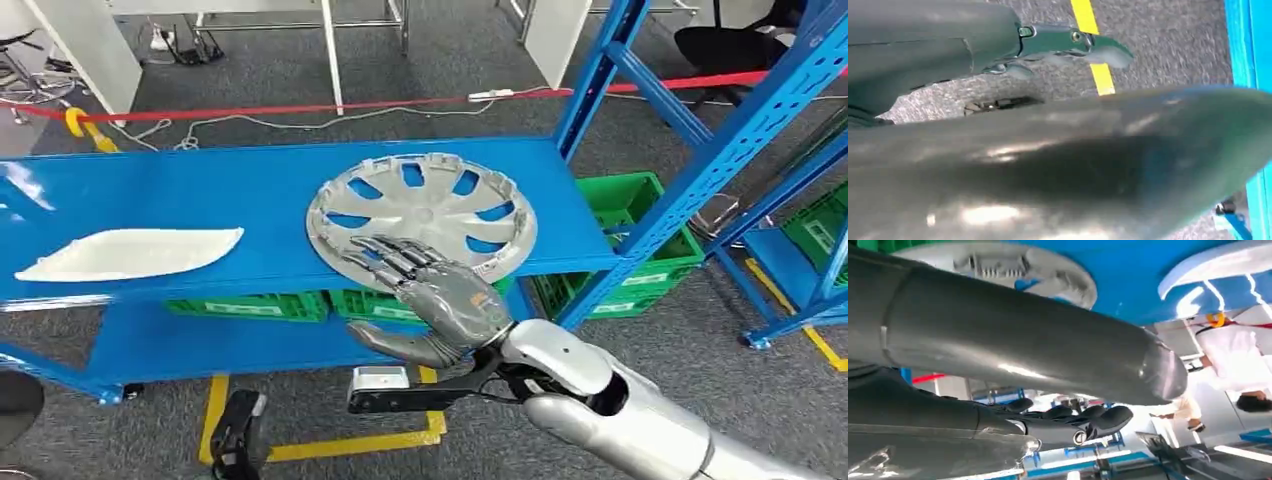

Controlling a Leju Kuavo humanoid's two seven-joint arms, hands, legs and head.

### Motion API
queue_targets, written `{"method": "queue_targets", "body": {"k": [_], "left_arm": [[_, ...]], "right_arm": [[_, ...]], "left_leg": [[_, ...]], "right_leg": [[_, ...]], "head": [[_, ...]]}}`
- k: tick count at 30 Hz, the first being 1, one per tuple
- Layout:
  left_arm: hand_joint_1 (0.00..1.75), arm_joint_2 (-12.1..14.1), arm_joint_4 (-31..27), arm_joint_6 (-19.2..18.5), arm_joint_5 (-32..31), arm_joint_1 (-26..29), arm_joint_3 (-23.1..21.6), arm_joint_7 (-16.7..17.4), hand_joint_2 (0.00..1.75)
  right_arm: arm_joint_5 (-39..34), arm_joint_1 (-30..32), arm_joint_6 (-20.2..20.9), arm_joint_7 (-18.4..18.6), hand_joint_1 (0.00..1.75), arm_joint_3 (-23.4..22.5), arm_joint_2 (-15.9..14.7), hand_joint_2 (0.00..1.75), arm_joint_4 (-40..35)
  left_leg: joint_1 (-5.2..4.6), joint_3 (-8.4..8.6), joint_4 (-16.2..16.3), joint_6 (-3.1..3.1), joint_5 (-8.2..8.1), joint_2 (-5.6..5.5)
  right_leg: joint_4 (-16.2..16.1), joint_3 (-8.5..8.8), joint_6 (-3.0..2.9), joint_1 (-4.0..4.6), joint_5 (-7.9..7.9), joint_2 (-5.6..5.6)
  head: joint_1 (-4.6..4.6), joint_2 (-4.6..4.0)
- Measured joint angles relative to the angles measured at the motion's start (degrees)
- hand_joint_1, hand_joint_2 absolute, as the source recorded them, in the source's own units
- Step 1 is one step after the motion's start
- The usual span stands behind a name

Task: Take the parts from the cabinet and place them on the table.

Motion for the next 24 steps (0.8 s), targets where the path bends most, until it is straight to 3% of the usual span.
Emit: {"method": "queue_targets", "body": {"k": [1, 2, 4, 6, 7, 11, 12, 13, 15, 16, 17, 18, 19, 21, 22, 24], "left_arm": [[0.0, 0.0, 0.0, -0.1, 0.0, 0.0, -0.1, 0.3, 0.0], [0.0, 0.0, 0.0, 0.0, 0.0, 0.0, -0.2, 0.6, 0.0], [0.0, -0.1, 0.0, 0.0, 0.0, -0.1, -0.3, 1.0, 0.0], [0.0, -0.3, 0.0, 0.1, 0.1, -0.3, -0.4, 1.2, 0.0], [0.0, -0.3, 0.0, 0.1, 0.1, -0.4, -0.4, 1.2, 0.0], [0.0, -0.7, -0.1, 0.1, 0.5, -0.6, -0.7, 1.6, 0.0], [0.0, -0.7, -0.2, 0.1, 0.5, -0.6, -0.7, 1.6, 0.0], [0.0, -0.7, -0.3, 0.1, 0.6, -0.8, -0.7, 1.6, 0.0], [0.0, -0.6, -0.3, -0.2, 0.7, -0.7, -0.7, 1.7, 0.0], [0.0, -0.6, -0.3, -0.3, 0.9, -0.6, -0.7, 1.8, 0.0], [0.0, -0.6, -0.3, -0.4, 1.1, -0.4, -0.8, 2.1, 0.0], [0.0, -0.5, -0.3, -0.5, 1.3, -0.2, -0.8, 2.2, 0.0], [0.0, -0.5, -0.4, -0.7, 1.5, -0.2, -0.8, 2.3, 0.0], [0.0, -0.5, -0.5, -0.8, 1.8, -0.2, -0.9, 2.6, 0.0], [0.0, -0.5, -0.7, -0.8, 1.8, -0.3, -0.9, 2.6, 0.0], [0.0, -0.5, -0.9, -0.8, 1.8, -0.4, -0.9, 2.7, 0.0]], "right_arm": [[0.0, 0.7, -0.3, -0.3, 0.0, 0.2, 0.2, 0.0, 0.7], [-0.1, 1.5, -0.5, -0.6, 0.0, 0.4, 0.5, 0.0, 1.5], [-0.4, 2.3, -1.2, -1.2, 0.0, 0.6, 0.9, 0.0, 3.2], [-0.5, 2.5, -1.4, -1.5, 0.0, 0.8, 1.4, 0.0, 4.1], [-0.5, 2.5, -1.7, -1.6, 0.0, 0.8, 1.7, 0.0, 4.7], [-0.4, 3.6, -2.0, -1.8, 0.0, 0.8, 2.3, 0.0, 6.8], [-0.4, 3.7, -2.1, -1.9, 0.0, 0.8, 2.5, 0.0, 7.1], [-0.3, 3.6, -2.4, -2.0, 0.0, 0.8, 2.7, 0.0, 7.5], [0.1, 3.7, -2.8, -1.8, 0.0, 0.8, 3.2, 0.0, 8.7], [0.4, 3.9, -2.9, -1.4, 0.0, 0.8, 3.4, 0.0, 9.5], [0.8, 4.0, -2.9, -0.9, 0.0, 0.8, 3.5, 0.0, 10.3], [1.1, 4.1, -3.0, -0.7, 0.0, 0.8, 3.6, 0.0, 11.0], [1.5, 4.1, -3.1, -0.5, 0.0, 0.7, 3.7, 0.0, 11.5], [1.9, 3.9, -3.4, -0.2, 0.0, 0.2, 4.1, 0.0, 12.5], [1.9, 3.9, -3.5, -0.2, 0.0, 0.1, 4.2, 0.0, 12.9], [1.9, 3.8, -3.6, -0.2, 0.0, -0.1, 4.4, 0.0, 13.4]], "left_leg": [[0.01, 0.0, 0.0, 0.02, -0.02, 0.09], [0.08, 0.01, 0.0, 0.02, -0.02, 0.12], [0.46, 0.06, 0.0, 0.01, -0.02, 0.1], [0.88, 0.32, -0.2, -0.25, -0.04, 0.1], [0.93, 0.22, -0.4, -0.66, 0.17, 0.13], [0.95, 0.38, -1.5, -2.5, 0.86, 0.19], [1.03, 0.34, -1.2, -2.71, 0.25, 0.33], [0.71, -0.43, 0.5, -2.57, -1.11, 0.42], [0.05, -4.85, 9.5, -2.28, -5.6, 0.4], [-0.21, -6.91, 13.6, -2.18, -6.97, 0.4], [-0.35, -8.06, 15.7, -2.05, -7.13, 0.4], [-0.52, -7.86, 15.3, -1.85, -6.08, 0.41], [-0.67, -6.53, 12.5, -1.6, -3.87, 0.41], [-0.77, -1.29, 2.5, -1.29, 1.11, 0.42], [-0.84, 0.04, 0.1, -1.27, 0.56, 0.39], [-0.87, -0.15, -0.6, -0.57, 0.54, 0.18]], "right_leg": [[3.7, -1.71, 0.2, -0.34, -1.31, -0.02], [5.2, -2.36, 0.42, -0.64, -1.31, -0.07], [-0.4, 0.6, 0.6, -0.94, 2.19, -0.07], [-11.4, 6.48, 0.71, -1.13, 6.7, -0.12], [-12.8, 7.61, 1.16, -0.78, 5.53, 0.04], [-13.6, 7.55, 0.12, -0.33, 5.69, 0.09], [-14.4, 8.08, -0.3, -0.87, 6.03, -0.01], [-14.6, 8.18, -0.6, -0.75, 6.14, 0.01], [-14.9, 8.18, -1.24, -0.53, 6.44, -0.09], [-14.9, 8.06, -1.42, -0.36, 6.46, -0.09], [-14.9, 8.03, -1.59, -0.17, 6.52, -0.06], [-14.9, 8.05, -1.67, -0.01, 6.53, -0.03], [-14.8, 8.05, -1.67, 0.11, 6.54, 0.11], [-14.2, 7.99, -1.57, 0.13, 6.38, 0.36], [-13.9, 7.68, -1.27, 0.45, 6.18, 0.41], [-13.3, 7.06, -0.94, 0.74, 6.11, 0.47]], "head": [[-0.04, 0.0], [-0.02, 0.0], [0.02, 0.0], [0.0, 0.0], [0.07, 0.0], [0.0, 0.0], [-0.06, 0.0], [-0.09, 0.0], [-0.33, 0.0], [-0.35, 0.0], [-0.35, 0.0], [-0.3, 0.0], [-0.37, 0.0], [-0.35, 0.0], [-0.39, 0.0], [-0.26, 0.0]]}}
